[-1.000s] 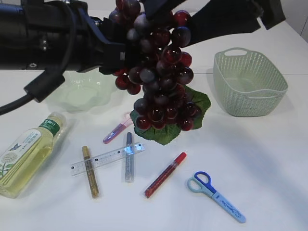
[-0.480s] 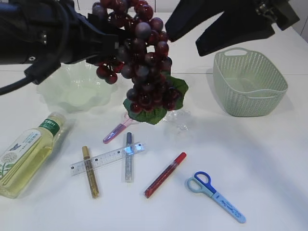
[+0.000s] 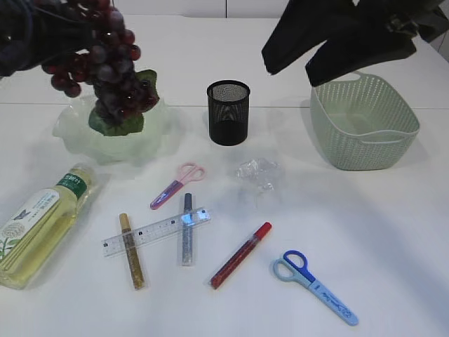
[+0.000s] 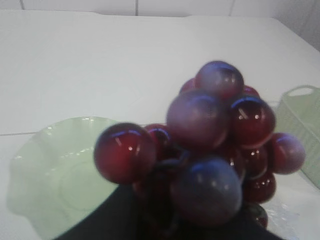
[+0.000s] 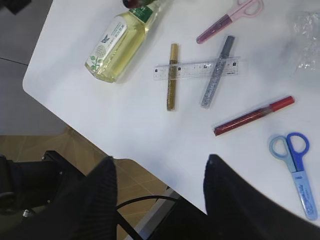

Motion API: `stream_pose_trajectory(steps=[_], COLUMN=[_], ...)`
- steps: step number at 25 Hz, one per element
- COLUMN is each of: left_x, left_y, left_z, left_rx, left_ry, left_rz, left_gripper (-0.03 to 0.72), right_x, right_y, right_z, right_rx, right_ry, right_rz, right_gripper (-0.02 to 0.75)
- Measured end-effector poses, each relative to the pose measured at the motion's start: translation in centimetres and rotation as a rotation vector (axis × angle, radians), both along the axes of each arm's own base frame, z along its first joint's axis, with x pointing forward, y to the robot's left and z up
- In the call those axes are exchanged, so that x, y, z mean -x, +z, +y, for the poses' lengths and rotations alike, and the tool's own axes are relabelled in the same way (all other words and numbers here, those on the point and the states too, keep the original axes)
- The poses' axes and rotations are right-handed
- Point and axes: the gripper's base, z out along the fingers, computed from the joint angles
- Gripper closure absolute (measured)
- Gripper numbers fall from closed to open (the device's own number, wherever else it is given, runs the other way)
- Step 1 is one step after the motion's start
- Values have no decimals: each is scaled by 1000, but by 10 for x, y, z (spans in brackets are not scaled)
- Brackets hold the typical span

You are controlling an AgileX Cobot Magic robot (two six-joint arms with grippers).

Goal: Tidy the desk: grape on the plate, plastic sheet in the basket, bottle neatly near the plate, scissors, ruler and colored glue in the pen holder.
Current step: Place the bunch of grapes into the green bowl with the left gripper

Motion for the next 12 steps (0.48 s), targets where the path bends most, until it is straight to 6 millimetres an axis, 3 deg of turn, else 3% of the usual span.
stream_pose_trajectory(steps=[6, 12], left_x=[-26, -64], left_y=[-10, -24], left_z=[46, 51], left_rx=[-6, 5], left_ry=[164, 182], left_rz=[32, 69], left_gripper=[540, 540], right_x=[-2, -5], right_y=[-2, -5], right_z=[-4, -9], right_rx=[57, 119], right_ry=[-11, -24], right_rz=[-25, -54], right_gripper=[297, 297])
